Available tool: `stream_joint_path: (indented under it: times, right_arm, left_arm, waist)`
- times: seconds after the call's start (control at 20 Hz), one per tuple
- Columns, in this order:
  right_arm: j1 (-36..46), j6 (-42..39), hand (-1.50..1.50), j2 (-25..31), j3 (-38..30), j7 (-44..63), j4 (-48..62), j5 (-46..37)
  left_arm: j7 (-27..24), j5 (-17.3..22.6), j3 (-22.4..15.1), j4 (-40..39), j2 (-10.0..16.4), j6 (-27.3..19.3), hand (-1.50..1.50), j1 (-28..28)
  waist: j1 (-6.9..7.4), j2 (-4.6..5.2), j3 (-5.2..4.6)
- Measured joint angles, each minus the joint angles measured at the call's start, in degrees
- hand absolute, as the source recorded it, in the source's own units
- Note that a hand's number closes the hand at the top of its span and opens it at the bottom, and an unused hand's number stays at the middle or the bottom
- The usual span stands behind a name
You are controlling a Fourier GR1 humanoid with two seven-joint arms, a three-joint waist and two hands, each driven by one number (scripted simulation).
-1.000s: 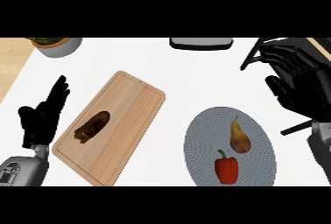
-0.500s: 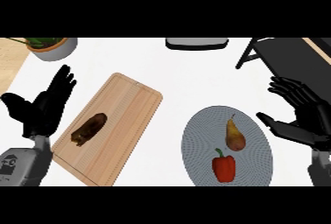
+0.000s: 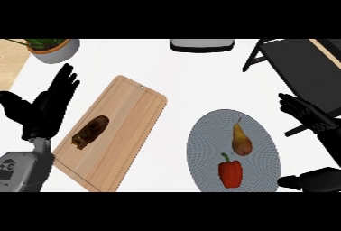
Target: Pick the bell pepper from the placemat and place it in the tiered shelf
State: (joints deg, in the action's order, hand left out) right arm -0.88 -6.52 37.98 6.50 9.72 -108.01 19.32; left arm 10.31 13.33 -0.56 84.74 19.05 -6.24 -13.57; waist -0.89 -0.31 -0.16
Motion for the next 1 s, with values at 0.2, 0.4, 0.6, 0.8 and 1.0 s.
stream_joint_path:
  times: [0.2, 0.4, 0.6, 0.8, 1.0]
  right_arm:
    - [1.1, -2.9, -1.50, 9.7, 3.0, 7.5, -5.0, -9.5]
    - [4.3, -4.4, -1.50, 15.9, 7.6, 16.9, -9.8, -19.6]
    - [8.8, -4.4, -1.50, 12.9, 16.5, 30.0, -13.6, -27.8]
    - [13.4, -5.6, -1.50, 5.6, 24.9, 39.3, -12.7, -35.1]
    - [16.8, -8.5, -1.50, 0.3, 30.9, 45.8, -10.6, -39.8]
  left_arm:
    - [0.0, 0.0, -0.2, -0.3, 0.0, 0.5, 0.00, -0.1]
    - [0.4, -0.5, -1.0, -0.1, -0.8, 0.0, 0.00, -1.2]
    - [0.6, -0.7, -1.0, 0.0, -1.0, 0.4, 0.00, -1.4]
    - [1.5, -1.1, -0.9, 0.7, -1.4, 0.1, 0.00, -1.8]
    - [1.2, -1.2, -0.5, 1.1, -1.6, 0.6, 0.00, -1.0]
  waist:
    - [0.35, -0.06, -0.20]
    - [1.18, 0.06, -0.21]
    - [1.94, 0.25, -0.11]
    - [1.85, 0.31, 0.01]
    - [1.66, 0.30, 0.06]
